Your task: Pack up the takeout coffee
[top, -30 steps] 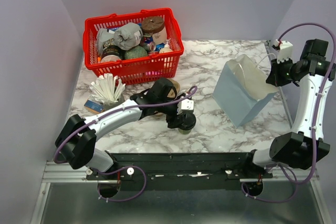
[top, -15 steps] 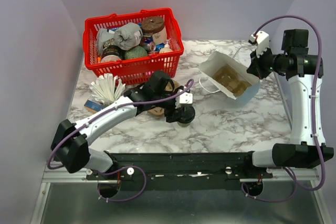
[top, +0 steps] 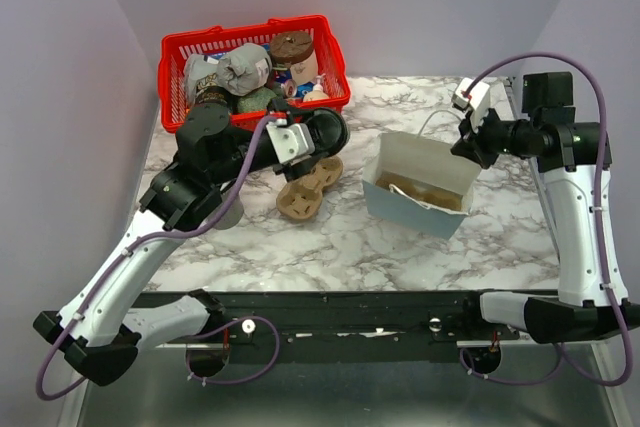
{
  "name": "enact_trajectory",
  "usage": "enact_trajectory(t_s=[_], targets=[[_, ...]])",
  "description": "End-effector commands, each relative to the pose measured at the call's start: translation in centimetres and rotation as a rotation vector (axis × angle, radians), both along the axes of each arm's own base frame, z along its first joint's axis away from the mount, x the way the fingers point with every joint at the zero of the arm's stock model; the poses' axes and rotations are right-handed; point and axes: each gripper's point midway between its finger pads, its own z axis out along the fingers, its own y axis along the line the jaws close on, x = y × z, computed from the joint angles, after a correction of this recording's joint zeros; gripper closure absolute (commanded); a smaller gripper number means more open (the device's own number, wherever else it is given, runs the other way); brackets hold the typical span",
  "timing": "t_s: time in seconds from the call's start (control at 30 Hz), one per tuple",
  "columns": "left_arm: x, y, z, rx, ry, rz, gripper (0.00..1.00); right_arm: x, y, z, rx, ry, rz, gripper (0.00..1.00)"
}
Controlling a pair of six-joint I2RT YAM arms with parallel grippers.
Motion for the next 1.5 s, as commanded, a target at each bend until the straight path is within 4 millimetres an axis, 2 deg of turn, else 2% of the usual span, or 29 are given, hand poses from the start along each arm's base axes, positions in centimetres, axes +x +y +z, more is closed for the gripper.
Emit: enact_trajectory(t_s=[0.0, 0.03, 0.07, 0.17, 0.2, 0.27, 0.43, 0.57, 0.97, 1.1, 1.13, 1.2, 1.33, 1.47], targets=[[0.8, -0.9, 5.2, -0.143, -0.031, 0.007, 1.00, -1.4, 1.3, 0.4, 0.009, -0.031, 0.088, 1.00], [1.0, -1.6, 5.3, -0.147, -0.016, -0.016, 1.00, -1.6, 1.6, 0.4, 0.009, -0.031, 0.100, 0.99], [0.3, -2.2, 6.7, -0.167, -0.031, -0.065, 1.00, -1.7, 1.8, 0.2, 0.011, -0.028, 0.107, 0.99], [0.0, -3.9, 6.9, -0.176, -0.028, -0.126, 1.00, -2.0, 2.2, -0.2, 0.016, -0.021, 0.115, 0.99], [-0.8, -4.7, 6.9, -0.176, -0.036, -0.164, 1.00, -2.1, 2.3, -0.2, 0.018, -0.021, 0.117, 1.00], [-1.5, -5.7, 6.2, -0.163, -0.056, -0.205, 1.00, -2.2, 2.5, -0.1, 0.025, -0.028, 0.114, 0.99], [-5.0, -7.9, 4.3, -0.114, -0.103, -0.358, 1.00, -2.5, 2.8, -0.2, 0.031, -0.027, 0.111, 1.00], [-6.2, -9.0, 2.6, -0.063, -0.131, -0.444, 1.00, -3.0, 3.0, -0.2, 0.031, -0.028, 0.124, 0.99], [-7.5, -12.4, 0.0, 0.047, -0.134, -0.610, 1.00, -3.7, 3.5, 0.9, 0.043, -0.072, 0.143, 1.00], [-7.5, -13.8, -1.9, 0.110, -0.123, -0.638, 1.00, -3.8, 3.5, 0.9, 0.035, -0.092, 0.151, 0.99], [-7.1, -14.5, -3.0, 0.131, -0.101, -0.640, 1.00, -3.7, 3.5, 0.6, 0.033, -0.096, 0.154, 0.99], [-6.9, -15.0, -3.1, 0.136, -0.085, -0.637, 1.00, -4.0, 3.3, 0.8, 0.023, -0.135, 0.153, 0.99], [-6.3, -16.5, -4.7, 0.156, -0.078, -0.637, 1.00, -4.0, 3.2, 1.3, 0.016, -0.220, 0.150, 0.99], [-6.2, -17.6, -6.8, 0.199, -0.133, -0.645, 1.00, -4.8, 3.8, 0.9, 0.001, -0.238, 0.175, 0.99]])
